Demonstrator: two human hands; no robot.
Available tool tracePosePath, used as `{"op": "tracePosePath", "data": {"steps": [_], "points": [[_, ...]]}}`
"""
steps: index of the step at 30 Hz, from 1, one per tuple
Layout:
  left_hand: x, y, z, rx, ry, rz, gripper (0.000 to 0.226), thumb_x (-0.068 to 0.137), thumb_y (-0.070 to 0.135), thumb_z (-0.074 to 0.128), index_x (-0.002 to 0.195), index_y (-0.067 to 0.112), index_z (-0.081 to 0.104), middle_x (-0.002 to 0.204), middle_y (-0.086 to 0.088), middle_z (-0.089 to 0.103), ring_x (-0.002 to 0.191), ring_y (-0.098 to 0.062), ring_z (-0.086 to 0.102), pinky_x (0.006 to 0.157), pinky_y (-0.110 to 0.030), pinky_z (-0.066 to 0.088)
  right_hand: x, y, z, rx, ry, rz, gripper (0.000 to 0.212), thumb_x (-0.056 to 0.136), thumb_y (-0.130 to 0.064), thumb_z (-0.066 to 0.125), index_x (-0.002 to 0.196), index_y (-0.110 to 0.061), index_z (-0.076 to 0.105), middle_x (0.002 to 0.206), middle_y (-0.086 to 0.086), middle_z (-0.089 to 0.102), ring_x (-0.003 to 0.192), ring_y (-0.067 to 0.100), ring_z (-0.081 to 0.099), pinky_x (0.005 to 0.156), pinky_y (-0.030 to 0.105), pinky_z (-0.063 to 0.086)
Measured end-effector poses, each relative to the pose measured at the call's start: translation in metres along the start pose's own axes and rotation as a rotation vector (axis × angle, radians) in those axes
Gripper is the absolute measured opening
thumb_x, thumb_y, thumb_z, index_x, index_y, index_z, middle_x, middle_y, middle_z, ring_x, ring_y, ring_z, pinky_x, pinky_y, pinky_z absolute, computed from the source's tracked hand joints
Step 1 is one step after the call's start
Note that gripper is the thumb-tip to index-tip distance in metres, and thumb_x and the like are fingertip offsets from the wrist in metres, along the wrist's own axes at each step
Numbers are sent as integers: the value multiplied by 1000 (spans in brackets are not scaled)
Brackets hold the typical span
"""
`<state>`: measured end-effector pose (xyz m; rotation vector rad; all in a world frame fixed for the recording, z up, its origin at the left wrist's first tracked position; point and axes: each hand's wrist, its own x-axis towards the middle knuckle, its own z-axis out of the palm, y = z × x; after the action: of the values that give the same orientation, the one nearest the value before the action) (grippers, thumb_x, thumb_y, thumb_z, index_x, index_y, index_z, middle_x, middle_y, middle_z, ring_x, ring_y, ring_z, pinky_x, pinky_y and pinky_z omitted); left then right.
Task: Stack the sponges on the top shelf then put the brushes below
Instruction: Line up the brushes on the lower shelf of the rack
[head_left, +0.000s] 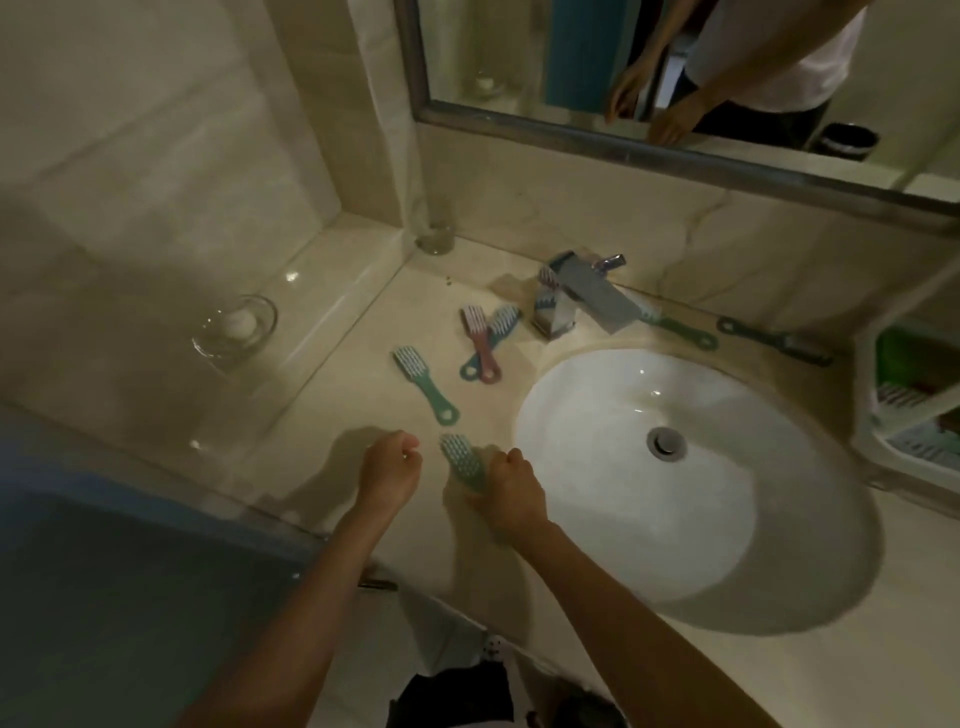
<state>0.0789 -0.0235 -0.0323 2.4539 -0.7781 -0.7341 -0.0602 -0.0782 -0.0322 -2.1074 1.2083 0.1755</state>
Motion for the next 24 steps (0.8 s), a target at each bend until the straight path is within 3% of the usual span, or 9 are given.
{"op": "tracePosePath", "data": {"steps": [5, 7, 9, 13, 16, 18, 20, 24], "points": [[50, 6, -11, 40, -31, -52, 29, 87, 12, 50, 102, -10, 62, 113, -26, 64, 105, -36, 59, 85, -37, 45, 22, -14, 10, -3, 23, 142, 50, 85, -27, 61, 131, -15, 44, 121, 10, 54, 109, 27, 58, 90, 35, 50], [66, 12, -8, 84, -78, -101, 38, 89, 22, 49, 109, -8, 61, 119, -26, 62, 111, -37, 58, 89, -37, 45, 26, -17, 8, -6, 18, 162, 44, 88, -26, 56, 130, -19, 48, 118, 8, 59, 106, 26, 61, 88, 34, 50], [81, 18, -3, 83, -76, -147, 46, 89, 31, 50, 118, -5, 58, 126, -24, 58, 118, -36, 54, 94, -37, 45, 33, -19, 5, -73, 26, 171, 33, 91, -22, 50, 122, -11, 50, 117, 11, 61, 105, 29, 61, 86, 36, 50], [96, 29, 8, 86, 37, -160, 68, 82, 41, 63, 128, -5, 43, 134, -24, 47, 126, -37, 44, 101, -40, 39, 44, -20, -4, -131, 70, 177, 31, 95, -20, 43, 121, -4, 43, 114, 16, 61, 100, 34, 62, 79, 37, 49], [101, 33, 16, 111, 52, -151, 78, 75, 38, 71, 131, -4, 35, 138, -22, 40, 130, -36, 36, 104, -42, 34, 46, -20, -15, -96, 109, 166, 27, 94, -13, 41, 119, -3, 44, 109, 17, 63, 96, 33, 62, 70, 33, 44], [103, 35, 20, 108, 41, -172, 81, 75, 34, 71, 134, -3, 30, 140, -21, 37, 132, -35, 33, 106, -43, 31, 45, -18, -22, -89, 142, 169, 24, 93, -9, 40, 116, -3, 46, 109, 18, 62, 97, 34, 59, 73, 34, 44], [106, 40, 22, 91, 25, -189, 77, 76, 26, 71, 134, -4, 29, 141, -22, 36, 132, -36, 35, 107, -44, 31, 44, -14, -29, -118, 150, 172, 23, 92, -5, 41, 113, -2, 48, 109, 18, 63, 98, 34, 59, 77, 34, 43], [108, 39, 19, 117, -12, -148, 61, 82, 7, 63, 132, -6, 31, 137, -25, 43, 125, -40, 46, 101, -44, 40, 40, -2, -42, -73, 161, 224, 22, 92, -3, 43, 113, 0, 48, 109, 18, 63, 97, 34, 61, 67, 29, 36]]}}
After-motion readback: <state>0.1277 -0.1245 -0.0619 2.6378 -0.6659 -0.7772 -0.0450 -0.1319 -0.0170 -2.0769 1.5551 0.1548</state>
